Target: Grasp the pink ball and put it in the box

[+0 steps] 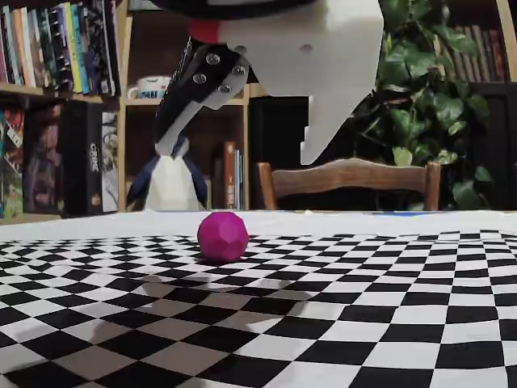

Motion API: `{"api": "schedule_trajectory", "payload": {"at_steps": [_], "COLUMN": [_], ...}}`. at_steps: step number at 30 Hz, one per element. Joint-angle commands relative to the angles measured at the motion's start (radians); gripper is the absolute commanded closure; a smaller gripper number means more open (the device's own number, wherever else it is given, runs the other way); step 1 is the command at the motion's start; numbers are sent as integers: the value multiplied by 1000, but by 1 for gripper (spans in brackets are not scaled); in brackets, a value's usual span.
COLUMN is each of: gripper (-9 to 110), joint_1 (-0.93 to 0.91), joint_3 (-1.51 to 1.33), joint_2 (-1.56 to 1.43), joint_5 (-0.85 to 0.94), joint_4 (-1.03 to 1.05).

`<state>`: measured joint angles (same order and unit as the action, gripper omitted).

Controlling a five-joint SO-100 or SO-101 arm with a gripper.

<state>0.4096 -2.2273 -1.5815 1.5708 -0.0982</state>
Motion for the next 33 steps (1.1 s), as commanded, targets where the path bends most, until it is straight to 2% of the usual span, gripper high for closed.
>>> {"api": "schedule_trajectory", "payload": {"at_steps": [1,33], "gripper": [65,65], "joint_1": [6,48], "joint_3": [61,390], "joint_2": [15,328], "joint_5": [5,-5], "joint_4": [3,35]}}
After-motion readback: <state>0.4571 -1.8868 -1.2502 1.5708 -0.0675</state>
